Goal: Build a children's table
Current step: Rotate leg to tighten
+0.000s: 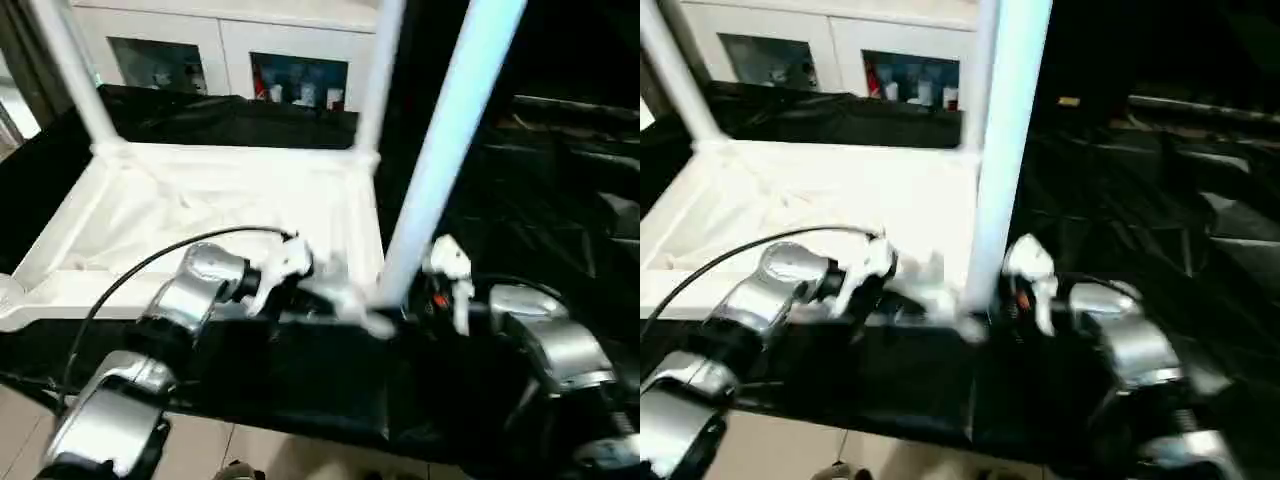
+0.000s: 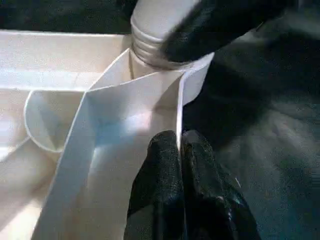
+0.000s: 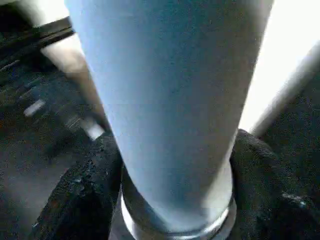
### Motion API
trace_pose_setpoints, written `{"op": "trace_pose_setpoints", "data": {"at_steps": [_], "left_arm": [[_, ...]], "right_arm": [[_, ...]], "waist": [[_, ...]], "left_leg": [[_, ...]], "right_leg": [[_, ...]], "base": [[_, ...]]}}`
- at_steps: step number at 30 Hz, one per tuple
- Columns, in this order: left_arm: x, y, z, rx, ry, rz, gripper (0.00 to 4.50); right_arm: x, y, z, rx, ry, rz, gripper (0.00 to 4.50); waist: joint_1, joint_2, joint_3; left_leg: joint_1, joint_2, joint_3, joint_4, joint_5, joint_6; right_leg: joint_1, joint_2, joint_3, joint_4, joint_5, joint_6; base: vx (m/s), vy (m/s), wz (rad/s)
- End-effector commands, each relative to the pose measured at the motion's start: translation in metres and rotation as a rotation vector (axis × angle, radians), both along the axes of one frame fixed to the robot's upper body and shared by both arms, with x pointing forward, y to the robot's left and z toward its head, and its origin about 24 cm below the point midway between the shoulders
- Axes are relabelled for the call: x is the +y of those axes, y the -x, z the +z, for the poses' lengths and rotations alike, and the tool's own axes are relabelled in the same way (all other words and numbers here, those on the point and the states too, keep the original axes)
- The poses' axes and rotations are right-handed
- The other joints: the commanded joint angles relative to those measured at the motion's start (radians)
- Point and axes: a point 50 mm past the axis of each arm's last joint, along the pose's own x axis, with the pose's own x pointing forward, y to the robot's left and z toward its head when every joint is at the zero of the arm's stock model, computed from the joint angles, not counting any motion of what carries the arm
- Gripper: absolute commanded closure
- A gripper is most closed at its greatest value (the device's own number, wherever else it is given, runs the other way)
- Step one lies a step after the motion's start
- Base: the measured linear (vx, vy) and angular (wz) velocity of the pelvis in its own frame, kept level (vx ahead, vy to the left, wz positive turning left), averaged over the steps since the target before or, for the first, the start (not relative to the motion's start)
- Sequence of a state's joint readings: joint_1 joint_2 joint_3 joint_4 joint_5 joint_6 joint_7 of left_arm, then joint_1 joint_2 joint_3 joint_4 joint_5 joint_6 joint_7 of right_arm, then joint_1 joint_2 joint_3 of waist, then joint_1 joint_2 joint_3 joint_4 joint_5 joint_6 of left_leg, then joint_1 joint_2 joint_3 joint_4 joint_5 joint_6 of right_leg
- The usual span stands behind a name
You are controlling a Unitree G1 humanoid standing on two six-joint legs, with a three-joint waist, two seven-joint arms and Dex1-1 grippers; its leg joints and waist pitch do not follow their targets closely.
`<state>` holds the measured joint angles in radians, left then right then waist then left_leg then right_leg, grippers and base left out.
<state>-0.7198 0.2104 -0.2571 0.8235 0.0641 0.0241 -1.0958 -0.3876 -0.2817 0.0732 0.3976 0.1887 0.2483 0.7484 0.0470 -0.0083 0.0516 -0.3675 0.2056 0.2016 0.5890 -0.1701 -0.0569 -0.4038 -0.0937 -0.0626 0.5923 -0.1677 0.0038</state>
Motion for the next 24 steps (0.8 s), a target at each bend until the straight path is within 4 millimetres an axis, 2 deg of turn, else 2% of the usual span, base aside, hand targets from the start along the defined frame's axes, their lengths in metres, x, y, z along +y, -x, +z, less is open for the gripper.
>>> {"op": "trace_pose_setpoints", "data": {"at_steps": [1, 2, 3, 5, 6, 8, 9, 10, 11, 12, 13, 15, 17, 18, 19, 21, 22, 23, 24], "left_arm": [[-0.019, -0.007, 0.003, -0.044, 0.036, 0.109, 4.50], [-0.025, -0.009, 0.002, -0.050, 0.040, 0.142, 4.50], [-0.033, -0.010, 0.001, -0.053, 0.047, 0.178, 4.50], [-0.048, -0.008, -0.001, -0.047, 0.068, 0.218, 4.50], [-0.055, -0.007, -0.002, -0.042, 0.075, 0.218, 4.50], [-0.067, -0.002, -0.004, -0.028, 0.090, 0.190, 4.50], [-0.073, 0.000, -0.004, -0.020, 0.099, 0.174, 4.50], [-0.074, 0.001, -0.004, -0.015, 0.104, 0.165, 4.50], [-0.075, 0.001, -0.004, -0.015, 0.105, 0.164, 4.50], [-0.075, 0.002, -0.004, -0.015, 0.106, 0.152, 4.50], [-0.074, 0.002, -0.004, -0.016, 0.103, 0.140, 4.50], [-0.068, 0.001, -0.004, -0.026, 0.085, 0.122, 4.50], [-0.062, 0.001, -0.005, -0.029, 0.070, 0.104, 4.50], [-0.058, 0.001, -0.005, -0.024, 0.069, 0.095, 4.50], [-0.055, 0.001, -0.004, -0.018, 0.067, 0.086, 4.50], [-0.048, 0.002, -0.004, -0.007, 0.058, 0.052, 4.50], [-0.038, 0.003, -0.005, 0.002, 0.036, 0.007, 4.50], [-0.030, 0.004, -0.004, 0.016, 0.026, -0.036, 4.50], [-0.030, 0.004, -0.004, 0.016, 0.026, -0.036, 4.50]], "right_arm": [[0.005, -0.003, -0.015, 0.049, 0.029, -0.149, 1.78], [0.007, -0.005, -0.018, 0.055, 0.026, -0.229, 1.78], [0.009, -0.008, -0.021, 0.066, 0.024, -0.312, 1.78], [0.018, -0.009, -0.026, 0.088, 0.013, -0.415, 1.78], [0.025, -0.009, -0.027, 0.090, 0.003, -0.426, 1.78], [0.040, -0.007, -0.026, 0.070, -0.013, -0.397, 1.78], [0.048, -0.007, -0.024, 0.044, -0.010, -0.370, 1.78], [0.050, -0.006, -0.023, 0.028, -0.008, -0.350, 1.78], [0.050, -0.006, -0.022, 0.027, -0.008, -0.349, 1.78], [0.050, -0.007, -0.020, 0.005, -0.006, -0.334, 1.22], [0.048, -0.007, -0.019, -0.005, -0.008, -0.317, 1.08], [0.040, -0.011, -0.015, -0.028, 0.012, -0.319, 1.01], [0.032, -0.013, -0.011, -0.046, 0.008, -0.304, 0.72], [0.027, -0.015, -0.007, -0.054, -0.004, -0.292, 0.64], [0.023, -0.015, -0.004, -0.061, -0.010, -0.267, 0.53], [0.017, -0.015, 0.002, -0.081, 0.008, -0.193, 0.53], [0.012, -0.012, 0.007, -0.100, 0.042, -0.081, 0.53], [0.008, -0.007, 0.011, -0.100, 0.046, 0.018, 0.53], [0.008, -0.007, 0.011, -0.100, 0.046, 0.018, 0.53]], "waist": [[-0.007, -0.011, -0.057], [-0.009, -0.011, -0.058], [-0.012, -0.007, -0.058], [-0.017, -0.011, -0.058], [-0.015, -0.006, -0.057], [-0.016, -0.009, -0.058], [-0.015, -0.004, -0.057], [-0.016, -0.006, -0.057], [-0.016, -0.006, -0.057], [-0.016, -0.005, -0.057], [-0.017, -0.003, -0.057], [-0.017, -0.003, -0.057], [-0.016, -0.003, -0.058], [-0.017, -0.009, -0.060], [-0.016, -0.007, -0.060], [-0.013, -0.008, -0.062], [-0.010, -0.011, -0.064], [-0.008, -0.010, -0.063], [-0.009, -0.009, -0.062]], "left_leg": [[0.017, 0.022, -0.019, -0.077, -0.330, -0.016], [0.018, 0.022, -0.020, -0.076, -0.335, -0.017], [0.018, 0.019, -0.020, -0.075, -0.338, -0.015], [0.017, 0.016, -0.019, -0.074, -0.339, -0.010], [0.017, 0.015, -0.019, -0.075, -0.337, -0.003], [0.016, 0.014, -0.018, -0.074, -0.338, 0.005], [0.013, 0.014, -0.019, -0.076, -0.334, 0.010], [0.014, 0.014, -0.019, -0.076, -0.338, 0.014], [0.014, 0.014, -0.019, -0.076, -0.340, 0.016], [0.014, 0.015, -0.019, -0.077, -0.345, 0.019], [0.014, 0.015, -0.020, -0.078, -0.352, 0.019], [0.013, 0.016, -0.021, -0.079, -0.356, 0.019], [0.012, 0.017, -0.021, -0.080, -0.350, 0.022], [0.011, 0.017, -0.019, -0.079, -0.342, 0.029], [0.010, 0.018, -0.020, -0.079, -0.334, 0.032], [0.008, 0.018, -0.017, -0.076, -0.303, 0.047], [0.006, 0.018, -0.016, -0.074, -0.285, 0.060], [0.006, 0.019, -0.015, -0.073, -0.275, 0.066], [0.005, 0.019, -0.012, -0.072, -0.266, 0.079]], "right_leg": [[0.031, -0.047, 0.033, -0.087, -0.419, -0.168], [0.030, -0.048, 0.034, -0.086, -0.416, -0.169], [0.029, -0.048, 0.035, -0.087, -0.416, -0.170], [0.029, -0.045, 0.034, -0.092, -0.425, -0.160], [0.029, -0.047, 0.034, -0.095, -0.434, -0.154], [0.029, -0.045, 0.034, -0.097, -0.435, -0.146], [0.031, -0.045, 0.034, -0.097, -0.434, -0.142], [0.030, -0.044, 0.033, -0.098, -0.434, -0.138], [0.030, -0.043, 0.033, -0.098, -0.434, -0.138], [0.030, -0.044, 0.033, -0.099, -0.438, -0.138], [0.030, -0.044, 0.033, -0.099, -0.442, -0.137], [0.029, -0.044, 0.033, -0.099, -0.434, -0.138], [0.033, -0.044, 0.033, -0.097, -0.412, -0.144], [0.035, -0.044, 0.033, -0.095, -0.392, -0.150], [0.036, -0.045, 0.034, -0.093, -0.380, -0.155], [0.039, -0.046, 0.035, -0.088, -0.330, -0.175], [0.046, -0.046, 0.034, -0.084, -0.306, -0.184], [0.045, -0.046, 0.035, -0.084, -0.293, -0.188], [0.044, -0.047, 0.037, -0.083, -0.276, -0.197]], "base": [[0.000, 0.000, 0.00], [0.000, 0.000, 0.00], [0.000, 0.000, 0.00], [0.000, 0.000, 0.00], [0.000, 0.000, 0.00], [0.000, 0.000, 0.00], [0.000, 0.000, 0.00], [0.000, 0.000, 0.00], [0.000, 0.000, 0.00], [0.000, 0.000, 0.00], [0.000, 0.000, 0.00], [0.000, 0.000, 0.00], [0.000, 0.000, 0.00], [0.000, 0.000, 0.00], [0.000, 0.000, 0.00], [0.000, 0.000, 0.00], [0.000, 0.000, 0.00], [0.000, 0.000, 0.00], [0.000, 0.000, 0.00]]}}
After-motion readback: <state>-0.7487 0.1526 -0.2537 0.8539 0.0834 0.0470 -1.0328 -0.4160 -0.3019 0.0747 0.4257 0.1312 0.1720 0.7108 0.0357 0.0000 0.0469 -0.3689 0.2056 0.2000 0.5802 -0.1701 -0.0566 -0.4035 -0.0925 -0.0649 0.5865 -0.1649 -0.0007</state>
